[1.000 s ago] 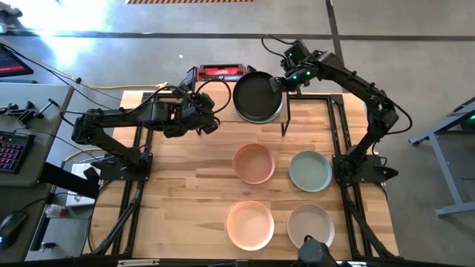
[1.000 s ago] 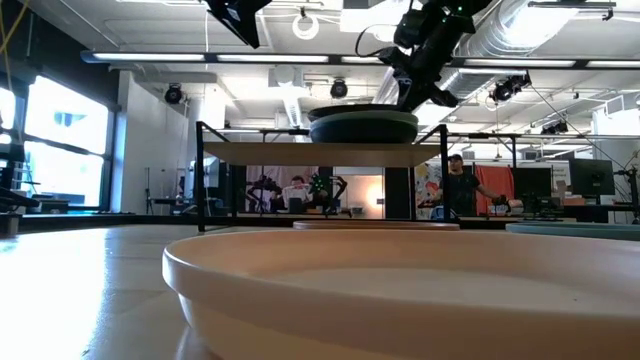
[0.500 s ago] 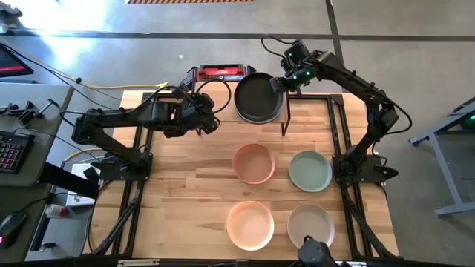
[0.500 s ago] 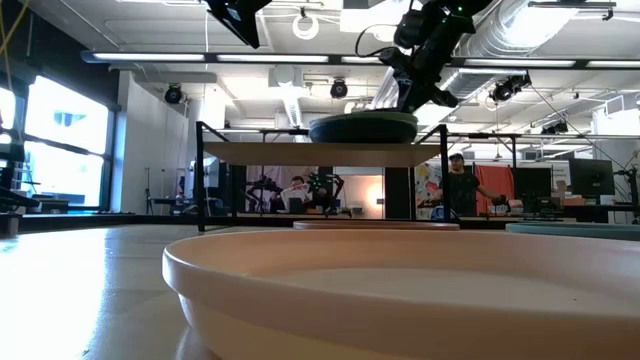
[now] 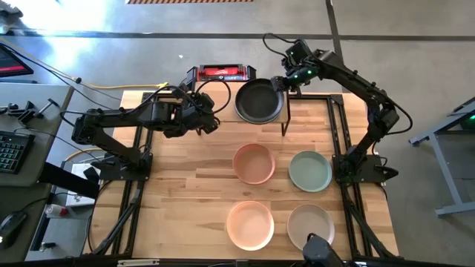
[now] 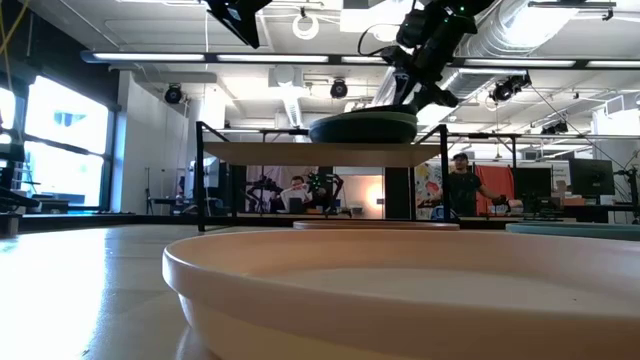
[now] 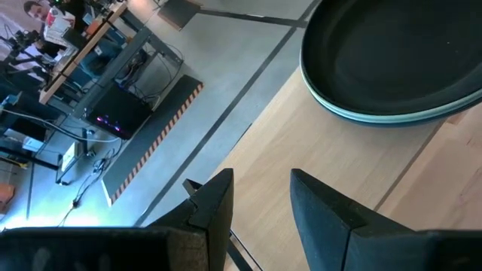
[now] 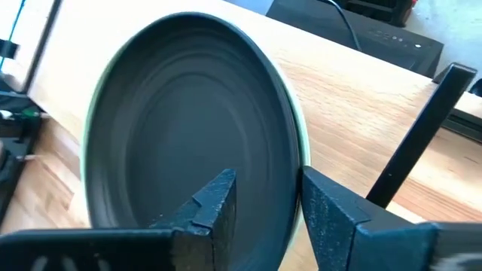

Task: Place and stack plates onto a shelf
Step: Stack the black plate on the top of the green plate on the shelf, then put the green plate on the shelf

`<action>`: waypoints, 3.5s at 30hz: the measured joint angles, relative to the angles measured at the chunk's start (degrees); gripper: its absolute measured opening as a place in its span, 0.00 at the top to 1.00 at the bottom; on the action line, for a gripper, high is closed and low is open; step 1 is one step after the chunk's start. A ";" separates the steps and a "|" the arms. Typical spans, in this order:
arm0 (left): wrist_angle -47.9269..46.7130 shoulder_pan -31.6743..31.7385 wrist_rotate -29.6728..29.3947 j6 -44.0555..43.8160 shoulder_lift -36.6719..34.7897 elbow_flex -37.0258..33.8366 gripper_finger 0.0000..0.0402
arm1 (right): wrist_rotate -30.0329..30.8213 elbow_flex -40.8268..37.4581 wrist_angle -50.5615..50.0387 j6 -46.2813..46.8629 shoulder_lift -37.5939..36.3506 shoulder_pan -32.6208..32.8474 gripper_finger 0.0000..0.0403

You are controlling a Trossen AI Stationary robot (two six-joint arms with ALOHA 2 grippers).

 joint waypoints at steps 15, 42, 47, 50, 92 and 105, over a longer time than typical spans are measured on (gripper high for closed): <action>0.00 0.00 0.07 0.00 0.00 0.00 0.70 | -4.05 0.00 -4.64 -1.13 -1.69 0.23 0.69; 0.00 0.02 1.51 0.00 0.02 0.02 0.70 | 3.51 0.02 -7.25 -0.87 -1.61 3.88 0.69; -0.02 0.00 1.77 0.02 0.02 0.02 0.70 | 6.19 0.00 -7.11 0.20 -1.58 3.70 0.69; -0.02 0.00 1.79 0.00 0.02 0.02 0.70 | 7.66 0.00 -6.57 0.67 -1.58 3.69 0.69; -11.68 -3.44 24.57 -17.90 0.02 0.04 0.70 | -3.57 0.02 -12.10 -2.42 -3.90 19.31 0.69; -21.60 -6.21 27.80 -19.16 0.00 -3.55 0.70 | 7.84 0.02 -13.15 10.07 -3.90 35.34 0.69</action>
